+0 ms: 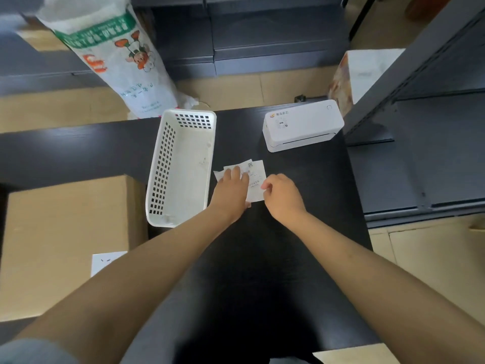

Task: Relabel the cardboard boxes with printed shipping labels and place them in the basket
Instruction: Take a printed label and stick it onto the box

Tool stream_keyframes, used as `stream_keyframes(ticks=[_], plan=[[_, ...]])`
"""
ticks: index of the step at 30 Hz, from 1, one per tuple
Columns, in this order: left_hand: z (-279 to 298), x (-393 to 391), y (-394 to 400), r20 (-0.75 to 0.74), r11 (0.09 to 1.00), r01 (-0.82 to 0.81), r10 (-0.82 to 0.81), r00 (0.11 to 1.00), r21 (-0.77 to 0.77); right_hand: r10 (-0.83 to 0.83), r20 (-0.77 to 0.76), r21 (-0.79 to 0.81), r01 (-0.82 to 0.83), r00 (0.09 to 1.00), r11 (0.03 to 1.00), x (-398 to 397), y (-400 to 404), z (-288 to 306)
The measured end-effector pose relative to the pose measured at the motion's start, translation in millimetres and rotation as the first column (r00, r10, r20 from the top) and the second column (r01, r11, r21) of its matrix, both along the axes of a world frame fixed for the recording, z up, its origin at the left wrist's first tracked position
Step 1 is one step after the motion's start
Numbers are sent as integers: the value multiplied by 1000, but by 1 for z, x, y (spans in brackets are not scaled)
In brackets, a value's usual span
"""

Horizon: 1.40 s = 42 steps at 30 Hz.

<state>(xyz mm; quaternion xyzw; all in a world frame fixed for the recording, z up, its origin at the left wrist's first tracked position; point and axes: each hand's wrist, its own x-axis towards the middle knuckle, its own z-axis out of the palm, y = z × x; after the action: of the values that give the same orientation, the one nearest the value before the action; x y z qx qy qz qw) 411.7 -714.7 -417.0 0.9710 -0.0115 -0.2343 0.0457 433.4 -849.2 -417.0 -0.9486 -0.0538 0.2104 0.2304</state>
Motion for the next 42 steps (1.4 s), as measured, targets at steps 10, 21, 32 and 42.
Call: stream_keyframes(ticks=[10, 21, 32, 42], plan=[[20, -10, 2, 48, 997, -16, 20, 999, -78, -239, -90, 85, 246, 967, 965, 9, -11, -5], [50, -16, 3, 160, 966, -183, 212, 964, -181, -327, -310, 234, 405, 893, 884, 13, -8, 13], [90, -30, 2, 382, 963, 4, 103, 918, -270, -254, -315, 156, 314, 914, 936, 5, -9, 20], [89, -73, 4, 312, 864, 455, -381, 870, -215, -84, -859, 382, 740, 506, 554, 5, -16, 37]])
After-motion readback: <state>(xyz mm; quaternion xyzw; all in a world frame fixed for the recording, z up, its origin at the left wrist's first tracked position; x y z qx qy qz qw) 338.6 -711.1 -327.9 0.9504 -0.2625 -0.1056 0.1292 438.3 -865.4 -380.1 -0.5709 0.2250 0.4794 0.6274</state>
